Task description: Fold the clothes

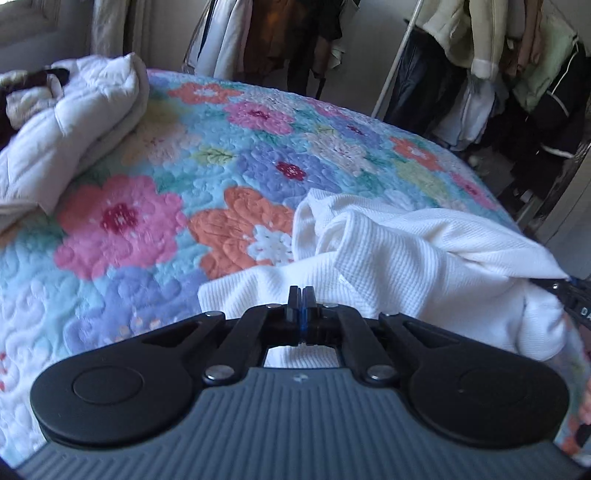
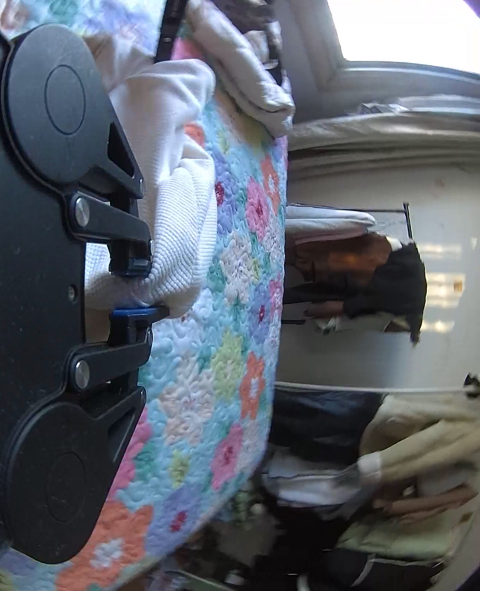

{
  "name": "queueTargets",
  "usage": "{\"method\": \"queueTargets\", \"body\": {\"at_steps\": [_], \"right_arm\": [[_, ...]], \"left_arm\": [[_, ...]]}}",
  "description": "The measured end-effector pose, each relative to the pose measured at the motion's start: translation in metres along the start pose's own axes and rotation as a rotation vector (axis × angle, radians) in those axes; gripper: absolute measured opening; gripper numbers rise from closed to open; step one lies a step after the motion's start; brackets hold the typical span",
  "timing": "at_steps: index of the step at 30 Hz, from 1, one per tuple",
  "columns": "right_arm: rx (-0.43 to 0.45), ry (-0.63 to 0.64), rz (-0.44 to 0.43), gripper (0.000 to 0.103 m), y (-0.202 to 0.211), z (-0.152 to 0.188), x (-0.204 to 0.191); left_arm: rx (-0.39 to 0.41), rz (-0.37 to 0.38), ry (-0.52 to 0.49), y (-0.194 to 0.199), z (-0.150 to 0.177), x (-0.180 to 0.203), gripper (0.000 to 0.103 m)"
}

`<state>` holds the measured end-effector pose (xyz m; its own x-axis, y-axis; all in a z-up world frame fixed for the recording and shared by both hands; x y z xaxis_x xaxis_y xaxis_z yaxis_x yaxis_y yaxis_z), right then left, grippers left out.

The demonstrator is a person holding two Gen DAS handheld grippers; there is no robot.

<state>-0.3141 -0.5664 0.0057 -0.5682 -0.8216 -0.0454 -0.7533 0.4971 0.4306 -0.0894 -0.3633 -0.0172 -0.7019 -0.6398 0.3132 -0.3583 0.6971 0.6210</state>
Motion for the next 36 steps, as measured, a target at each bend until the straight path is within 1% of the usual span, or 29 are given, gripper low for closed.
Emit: {"method": "queueTargets", "body": {"at_steps": [2,3,5,7,8,9,10,11,12,13,14,15,16,17,18,21,23,25,27,29,31,32,34,35,36], "right_arm": [[-0.017,-0.088,-0.055,0.016,0.001,0.000,0.009],[-0.027,-0.126,-0.078,0.016,0.000,0.001,0.014],[-0.050,-0.200,-0.117,0.016,-0.002,0.005,0.022],[-0.068,-0.292,-0.169,0.016,-0.005,0.012,0.029],[-0.082,-0.352,-0.234,0.018,-0.007,0.015,0.033],[-0.094,-0.417,-0.332,0.019,-0.011,0.019,0.038],[-0.118,-0.470,-0.437,0.019,-0.015,0.023,0.040],[-0.152,-0.498,-0.518,0.018,-0.020,0.027,0.039],[-0.168,-0.508,-0.526,0.019,-0.022,0.029,0.035],[-0.181,-0.491,-0.517,0.019,-0.022,0.031,0.029],[-0.190,-0.453,-0.500,0.019,-0.021,0.032,0.022],[-0.191,-0.411,-0.484,0.019,-0.018,0.032,0.014],[-0.191,-0.376,-0.481,0.018,-0.015,0.031,0.007],[-0.193,-0.353,-0.480,0.018,-0.012,0.031,0.004],[-0.196,-0.335,-0.473,0.018,-0.008,0.031,0.001],[-0.170,-0.258,-0.417,0.017,0.008,0.022,-0.005],[-0.132,-0.215,-0.348,0.015,0.021,0.010,-0.006],[-0.100,-0.241,-0.273,0.015,0.027,-0.005,0.001],[-0.089,-0.264,-0.212,0.015,0.032,-0.017,0.008],[-0.086,-0.260,-0.156,0.015,0.036,-0.028,0.013],[-0.072,-0.196,-0.111,0.014,0.039,-0.036,0.010],[-0.064,-0.174,-0.099,0.014,0.042,-0.040,0.008],[-0.048,-0.143,-0.062,0.013,0.047,-0.048,0.008],[-0.033,-0.126,-0.028,0.010,0.052,-0.054,0.009],[-0.013,-0.105,0.010,0.009,0.056,-0.061,0.011]], "left_arm": [[-0.019,0.045,0.024,0.005,0.002,-0.001,0.001],[-0.020,0.070,0.034,0.007,0.002,0.000,0.003],[-0.010,0.116,0.048,0.012,0.002,0.004,0.003],[-0.008,0.167,0.052,0.013,0.002,0.011,0.009],[-0.010,0.193,0.051,0.013,0.001,0.015,0.017],[-0.009,0.202,0.045,0.010,0.002,0.019,0.034],[0.001,0.198,0.033,0.006,0.004,0.023,0.043],[0.024,0.182,0.018,0.000,0.007,0.028,0.057],[0.042,0.161,0.013,-0.007,0.009,0.031,0.066],[0.037,0.152,0.009,-0.018,0.011,0.034,0.068],[0.008,0.143,0.010,-0.030,0.013,0.036,0.068],[-0.018,0.140,0.011,-0.038,0.015,0.039,0.058],[-0.025,0.131,-0.009,-0.043,0.017,0.042,0.040],[-0.035,0.098,-0.055,-0.044,0.019,0.045,0.014],[-0.039,0.070,-0.089,-0.043,0.020,0.049,0.011],[-0.008,0.001,-0.115,-0.026,0.017,0.054,0.008],[0.052,-0.053,-0.123,-0.007,0.011,0.048,0.008],[0.113,-0.095,-0.122,0.012,0.005,0.039,0.008],[0.136,-0.096,-0.072,0.028,0.001,0.025,0.008],[0.144,-0.061,-0.020,0.044,0.000,0.017,0.007],[0.164,-0.067,-0.048,0.059,0.000,0.022,0.007],[0.185,-0.081,-0.071,0.064,-0.001,0.024,0.007],[0.220,-0.106,-0.082,0.074,-0.005,0.024,0.007],[0.223,-0.107,-0.059,0.077,-0.007,0.018,0.007],[0.224,-0.107,-0.033,0.079,-0.010,0.012,0.007]]}}
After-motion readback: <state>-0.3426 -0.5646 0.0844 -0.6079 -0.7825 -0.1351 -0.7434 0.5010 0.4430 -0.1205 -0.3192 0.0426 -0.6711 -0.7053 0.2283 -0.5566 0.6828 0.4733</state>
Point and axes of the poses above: each gripper's, at about its wrist camera, not at the fingertips, and y roughly against the way its jaws point, x to its right, z to its underside, the point moved 1 cm from there along -y, roughly the way its jaws point, and after that the axes turned 1 degree about x, right-handed, at the moved point
